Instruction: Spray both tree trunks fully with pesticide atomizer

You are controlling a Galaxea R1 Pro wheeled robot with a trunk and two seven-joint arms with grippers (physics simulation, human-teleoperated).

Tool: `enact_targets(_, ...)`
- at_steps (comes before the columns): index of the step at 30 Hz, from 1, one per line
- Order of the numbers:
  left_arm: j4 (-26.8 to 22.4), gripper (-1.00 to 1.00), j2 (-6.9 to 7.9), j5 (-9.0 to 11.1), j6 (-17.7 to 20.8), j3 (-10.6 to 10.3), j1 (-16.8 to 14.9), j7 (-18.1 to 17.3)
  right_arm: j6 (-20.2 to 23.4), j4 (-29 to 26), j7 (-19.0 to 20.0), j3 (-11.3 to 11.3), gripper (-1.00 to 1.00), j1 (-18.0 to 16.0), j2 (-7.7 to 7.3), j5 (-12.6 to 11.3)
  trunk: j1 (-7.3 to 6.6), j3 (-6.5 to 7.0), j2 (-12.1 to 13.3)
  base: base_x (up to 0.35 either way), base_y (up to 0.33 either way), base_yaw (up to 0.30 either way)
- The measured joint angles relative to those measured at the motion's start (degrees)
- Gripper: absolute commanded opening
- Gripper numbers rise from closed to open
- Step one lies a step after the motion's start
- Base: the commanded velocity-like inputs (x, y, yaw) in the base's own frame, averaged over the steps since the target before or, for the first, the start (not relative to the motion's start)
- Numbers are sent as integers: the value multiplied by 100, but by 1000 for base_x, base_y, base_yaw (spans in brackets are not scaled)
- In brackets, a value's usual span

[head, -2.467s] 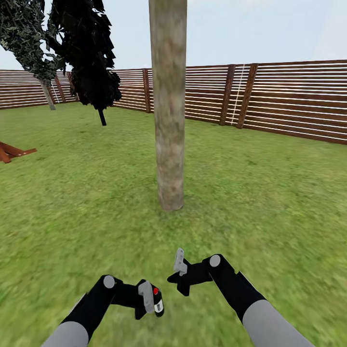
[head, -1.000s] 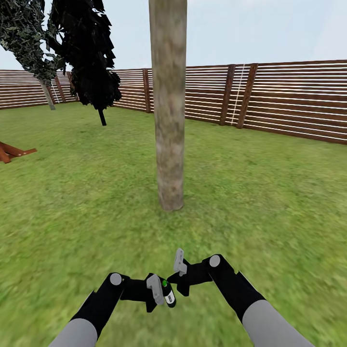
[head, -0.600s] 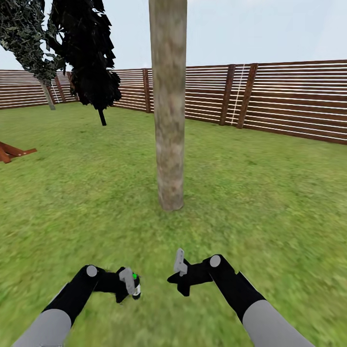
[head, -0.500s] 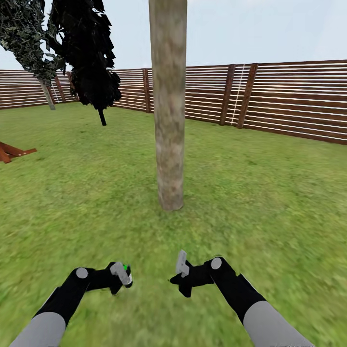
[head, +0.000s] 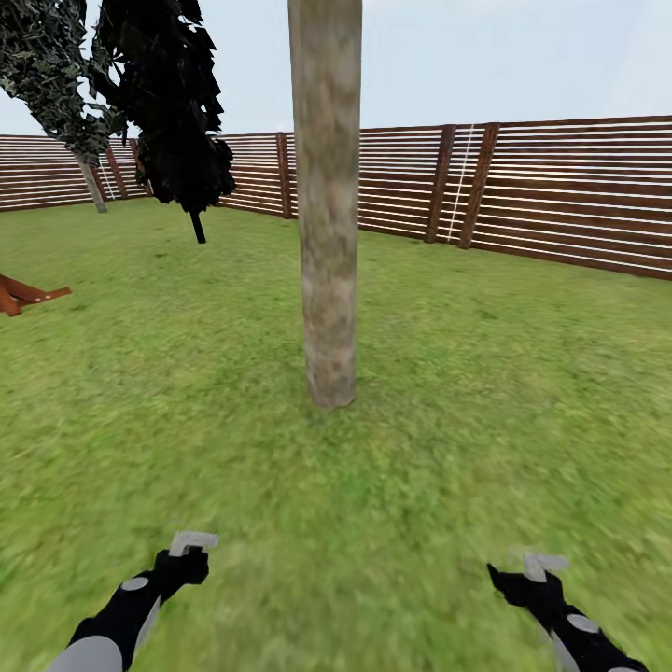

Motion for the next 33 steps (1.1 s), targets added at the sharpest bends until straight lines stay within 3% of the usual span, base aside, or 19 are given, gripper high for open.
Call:
enact_targets(2,16,-100,-60,4,-15,10,-1,28,-182,18,61,-605,100,381,-169,-3,0,0,0,0,0,0)
enact_targets(4,6,-100,-112,4,10,32,-1,44,-629,32,143,-833,100,628,-207,-11,0,0,0,60,0,0)
enact_targets(7,-12,-100,-194,15,230,55,-21,176,-1237,60,377,-872,100,672,-214,-12,0,1,0,298,0,0)
enact_targets(9,-18,-100,-355,182,679,46,-75,602,-1310,63,390,-886,100,675,-219,-13,0,1,0,335,0,0)
enact_targets(12,-19,-100,-658,219,1224,0,-188,755,-1409,53,391,-901,100,743,-226,-151,0,1,0,338,0,0)
enact_targets(13,-29,-100,-703,211,1427,-10,-234,770,-1485,50,391,-904,100,792,-229,-389,0,1,0,339,0,0)
enact_targets(15,-62,-100,-706,204,1621,-22,-270,782,-1589,49,402,-902,100,856,-239,-1119,0,1,0,339,0,0)
enact_targets(17,-79,-100,-718,207,1682,-30,-287,783,-1621,59,398,-889,100,900,-223,-1464,0,1,0,339,0,0)
enact_targets(22,-82,-100,-721,196,1732,-31,-439,776,-1629,68,416,-880,100,920,-218,-1551,0,1,0,339,0,-36)
enact_targets(33,-73,-100,-687,167,1742,-40,-421,772,-1630,73,427,-860,100,921,-209,-1533,0,31,0,339,0,-160)
